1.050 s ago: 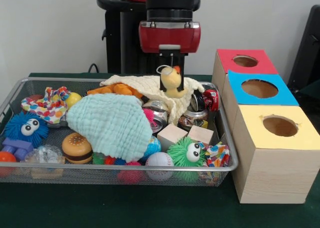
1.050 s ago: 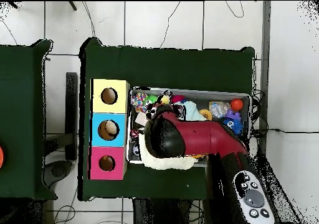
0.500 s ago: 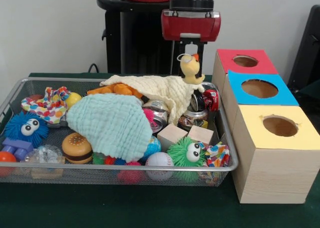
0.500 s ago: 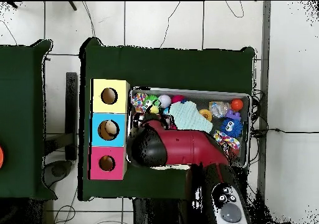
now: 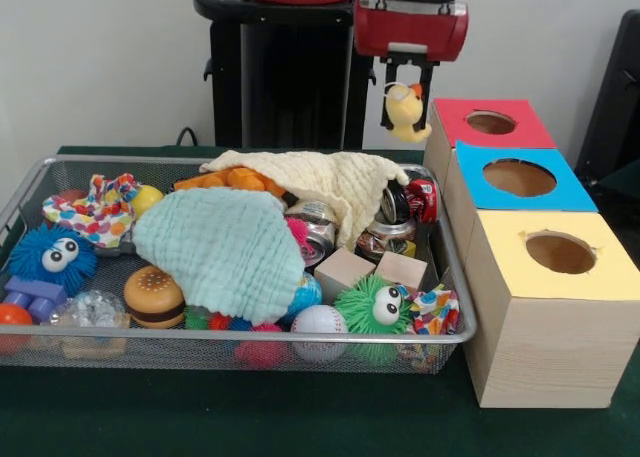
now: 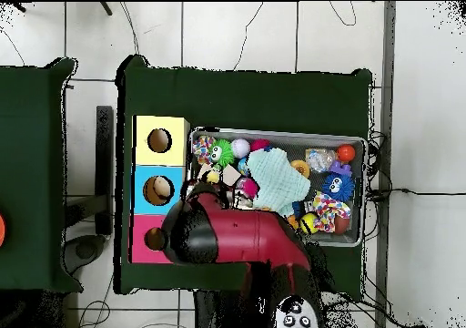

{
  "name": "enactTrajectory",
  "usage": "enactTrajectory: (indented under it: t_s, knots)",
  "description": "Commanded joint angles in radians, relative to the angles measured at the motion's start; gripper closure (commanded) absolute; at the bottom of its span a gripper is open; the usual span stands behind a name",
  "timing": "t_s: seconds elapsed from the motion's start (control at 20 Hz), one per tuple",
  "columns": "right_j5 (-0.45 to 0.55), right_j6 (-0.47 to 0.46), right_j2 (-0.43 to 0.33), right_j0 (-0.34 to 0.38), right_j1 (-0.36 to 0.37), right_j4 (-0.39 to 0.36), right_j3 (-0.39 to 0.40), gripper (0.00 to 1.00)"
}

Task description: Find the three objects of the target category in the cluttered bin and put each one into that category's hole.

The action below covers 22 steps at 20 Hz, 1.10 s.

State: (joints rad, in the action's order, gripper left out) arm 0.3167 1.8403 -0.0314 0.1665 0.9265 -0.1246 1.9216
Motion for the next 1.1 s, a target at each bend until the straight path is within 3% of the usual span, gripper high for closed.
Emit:
enactTrajectory:
  t_s: [0.05, 0.45, 1.1]
  knots:
    - [0.154, 0.32, 0.133, -0.093, 0.049, 0.104, 0.11, 1.0]
    - [0.175, 0.356, 0.221, -0.209, 0.06, 0.184, 0.138, 1.0]
    - [0.012, 0.407, 0.232, -0.274, -0.018, 0.272, 0.191, 1.0]
